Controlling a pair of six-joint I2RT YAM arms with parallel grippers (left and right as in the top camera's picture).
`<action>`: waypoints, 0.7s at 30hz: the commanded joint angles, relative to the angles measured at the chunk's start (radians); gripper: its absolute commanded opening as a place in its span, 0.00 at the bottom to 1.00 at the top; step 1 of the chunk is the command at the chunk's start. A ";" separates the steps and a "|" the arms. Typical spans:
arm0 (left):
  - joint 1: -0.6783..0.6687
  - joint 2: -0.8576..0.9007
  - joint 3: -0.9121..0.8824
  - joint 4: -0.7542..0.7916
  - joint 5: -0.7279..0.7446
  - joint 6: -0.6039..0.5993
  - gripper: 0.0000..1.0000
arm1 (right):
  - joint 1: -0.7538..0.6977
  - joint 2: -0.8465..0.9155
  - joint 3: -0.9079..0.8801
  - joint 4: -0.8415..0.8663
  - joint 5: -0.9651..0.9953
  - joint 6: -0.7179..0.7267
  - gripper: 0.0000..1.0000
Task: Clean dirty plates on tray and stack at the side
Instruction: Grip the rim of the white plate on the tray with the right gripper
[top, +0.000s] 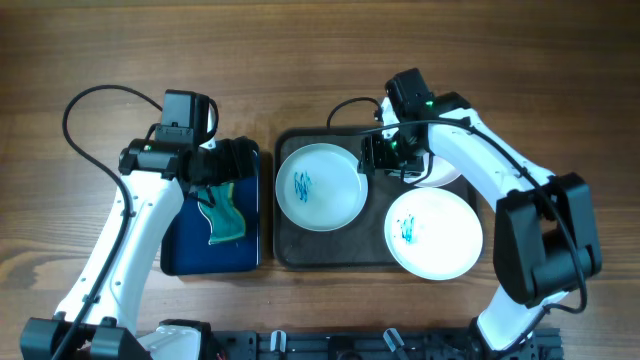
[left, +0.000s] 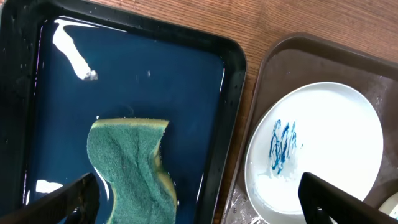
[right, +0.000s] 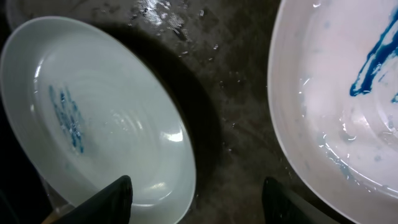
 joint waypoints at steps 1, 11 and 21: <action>-0.003 0.002 0.014 -0.006 -0.010 0.013 1.00 | 0.003 0.042 -0.041 0.024 -0.015 0.025 0.64; -0.003 0.002 0.014 -0.006 -0.010 0.013 1.00 | 0.003 0.059 -0.097 0.079 -0.016 -0.005 0.49; -0.003 0.002 0.014 -0.006 -0.010 0.013 1.00 | 0.003 0.059 -0.097 0.136 -0.018 -0.004 0.21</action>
